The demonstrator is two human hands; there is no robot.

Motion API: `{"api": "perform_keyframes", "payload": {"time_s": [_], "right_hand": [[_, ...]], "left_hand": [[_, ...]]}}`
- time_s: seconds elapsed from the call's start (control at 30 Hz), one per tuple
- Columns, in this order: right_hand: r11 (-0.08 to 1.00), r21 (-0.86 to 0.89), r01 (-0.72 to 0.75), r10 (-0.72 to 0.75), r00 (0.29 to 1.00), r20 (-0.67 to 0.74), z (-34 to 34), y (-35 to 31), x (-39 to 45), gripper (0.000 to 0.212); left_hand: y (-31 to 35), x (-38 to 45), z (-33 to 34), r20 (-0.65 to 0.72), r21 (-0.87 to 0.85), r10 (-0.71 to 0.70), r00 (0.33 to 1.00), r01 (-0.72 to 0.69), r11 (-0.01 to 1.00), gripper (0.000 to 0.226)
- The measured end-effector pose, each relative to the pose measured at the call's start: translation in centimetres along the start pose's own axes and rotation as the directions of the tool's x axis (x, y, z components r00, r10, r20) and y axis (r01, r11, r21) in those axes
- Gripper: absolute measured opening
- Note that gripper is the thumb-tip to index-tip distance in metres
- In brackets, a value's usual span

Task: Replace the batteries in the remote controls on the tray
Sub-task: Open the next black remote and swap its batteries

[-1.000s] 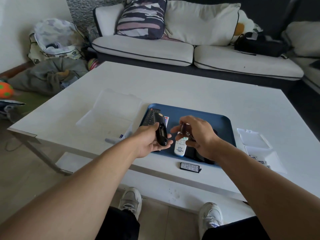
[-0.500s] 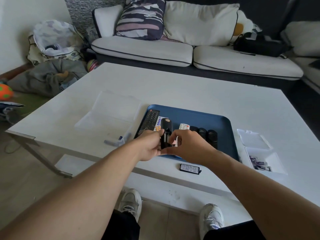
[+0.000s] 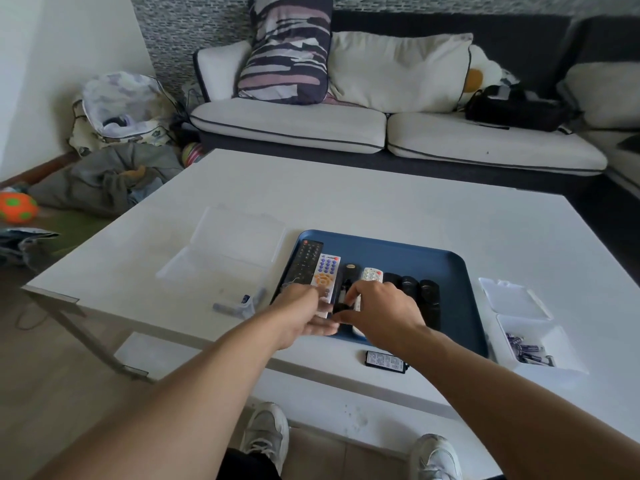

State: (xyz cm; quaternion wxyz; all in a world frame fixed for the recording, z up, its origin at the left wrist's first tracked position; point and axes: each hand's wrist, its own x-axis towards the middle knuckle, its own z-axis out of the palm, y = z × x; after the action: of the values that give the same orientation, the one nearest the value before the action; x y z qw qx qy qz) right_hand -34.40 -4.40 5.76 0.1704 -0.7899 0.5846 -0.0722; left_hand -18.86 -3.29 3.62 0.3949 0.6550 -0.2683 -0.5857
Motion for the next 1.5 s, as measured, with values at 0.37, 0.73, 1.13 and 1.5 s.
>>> {"api": "perform_keyframes", "payload": {"time_s": [0.37,0.73,1.13,1.5], "right_hand": [[0.998,-0.062,0.011,-0.002,0.989,0.147,1.4,0.1,1.1,0.035],[0.754,0.588,-0.292,-0.158,0.789,0.594,-1.7,-2.6,2.3,0.034],[0.937,0.124,0.327,-0.349,0.851,0.393,-0.8,-14.9,8.7,0.022],[0.733,-0.337,0.59,-0.415,0.782,0.465,5.4,-17.8,11.4,0.028]], "left_hand": [[1.3,0.7,-5.4,-0.483,0.49,0.525,0.701,-0.281,0.825,0.026],[-0.7,1.7,-12.4,-0.817,0.165,0.227,0.53,-0.163,0.973,0.066],[-1.7,2.4,-13.6,-0.618,-0.383,-0.105,0.779,-0.181,0.906,0.034],[-1.5,1.4,-13.3,-0.56,-0.351,-0.031,0.828,-0.203,0.914,0.028]]}}
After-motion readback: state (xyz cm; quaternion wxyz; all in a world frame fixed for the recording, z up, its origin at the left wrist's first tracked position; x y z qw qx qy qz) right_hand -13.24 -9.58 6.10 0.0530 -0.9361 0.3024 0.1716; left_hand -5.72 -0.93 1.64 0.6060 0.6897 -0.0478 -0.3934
